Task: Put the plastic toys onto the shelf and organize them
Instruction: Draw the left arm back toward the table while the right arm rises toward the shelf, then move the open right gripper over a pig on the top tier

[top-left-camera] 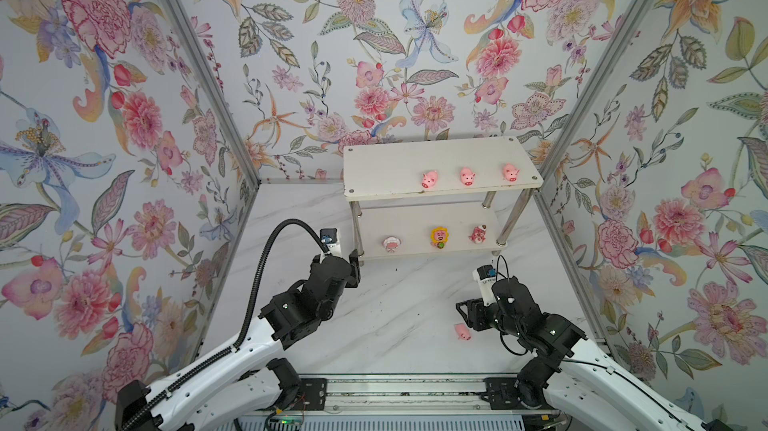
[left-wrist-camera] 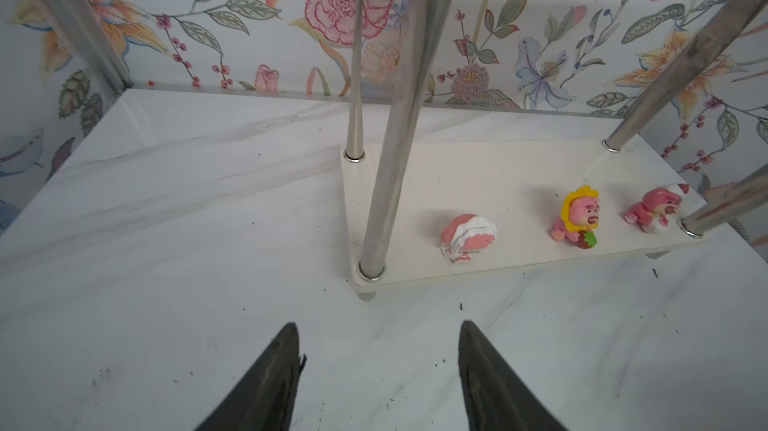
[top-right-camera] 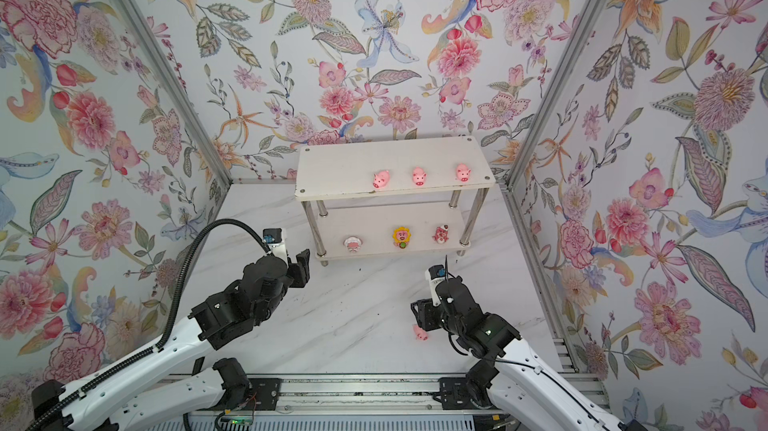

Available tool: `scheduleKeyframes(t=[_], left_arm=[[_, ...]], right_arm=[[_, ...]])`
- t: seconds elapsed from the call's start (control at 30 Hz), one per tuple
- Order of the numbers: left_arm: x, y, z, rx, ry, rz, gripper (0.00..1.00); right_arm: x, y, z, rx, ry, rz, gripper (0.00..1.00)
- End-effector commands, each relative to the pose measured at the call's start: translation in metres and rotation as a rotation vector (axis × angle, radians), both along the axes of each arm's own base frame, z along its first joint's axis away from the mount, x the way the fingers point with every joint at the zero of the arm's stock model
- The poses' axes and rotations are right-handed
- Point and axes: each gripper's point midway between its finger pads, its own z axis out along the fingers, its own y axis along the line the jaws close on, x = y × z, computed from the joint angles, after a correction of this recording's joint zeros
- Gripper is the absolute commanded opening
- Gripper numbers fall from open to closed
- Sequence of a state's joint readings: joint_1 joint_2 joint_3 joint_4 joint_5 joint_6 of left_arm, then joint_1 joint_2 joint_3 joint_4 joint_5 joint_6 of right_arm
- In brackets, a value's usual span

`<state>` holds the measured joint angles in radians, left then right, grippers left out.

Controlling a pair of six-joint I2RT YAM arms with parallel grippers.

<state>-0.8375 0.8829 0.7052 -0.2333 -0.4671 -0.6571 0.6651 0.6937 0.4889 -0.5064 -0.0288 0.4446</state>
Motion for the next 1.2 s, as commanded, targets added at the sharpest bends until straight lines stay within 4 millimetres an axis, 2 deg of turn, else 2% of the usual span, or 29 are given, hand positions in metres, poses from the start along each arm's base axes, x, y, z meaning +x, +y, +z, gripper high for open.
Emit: scheduleKeyframes(t=[0.0, 0.13, 0.4, 0.5, 0.6, 0.7, 0.87, 1.03, 1.07, 1.17], left_arm=[[-0.005, -0.021, -0.004, -0.14, -0.007, -0.102, 0.62], [-0.014, -0.026, -0.032, -0.169, 0.037, -0.145, 0.62], [-0.032, -0.029, -0.08, -0.223, 0.099, -0.208, 0.61], [-0.037, -0.031, -0.096, -0.227, 0.127, -0.23, 0.61], [-0.041, -0.033, -0.107, -0.241, 0.139, -0.244, 0.61], [-0.043, -0.035, -0.115, -0.255, 0.144, -0.26, 0.62], [-0.046, -0.036, -0.122, -0.248, 0.153, -0.278, 0.63], [-0.046, -0.031, -0.124, -0.252, 0.14, -0.259, 0.64], [-0.049, -0.027, -0.134, -0.245, 0.154, -0.253, 0.64], [-0.049, -0.024, -0.137, -0.258, 0.152, -0.243, 0.65]], right_arm=[[0.013, 0.001, 0.028, -0.012, -0.045, -0.019, 0.54], [0.035, 0.009, 0.083, -0.026, -0.15, -0.012, 0.55], [0.076, 0.036, 0.223, -0.039, -0.408, 0.016, 0.56], [0.086, 0.053, 0.257, -0.067, -0.475, 0.036, 0.57], [0.096, 0.073, 0.28, -0.091, -0.519, 0.058, 0.6], [0.11, 0.091, 0.291, -0.108, -0.54, 0.078, 0.62], [0.137, 0.112, 0.298, -0.154, -0.558, 0.085, 0.63], [0.161, 0.122, 0.291, -0.212, -0.54, 0.065, 0.63], [0.165, 0.123, 0.288, -0.222, -0.536, 0.062, 0.63], [0.172, 0.124, 0.283, -0.237, -0.527, 0.056, 0.63]])
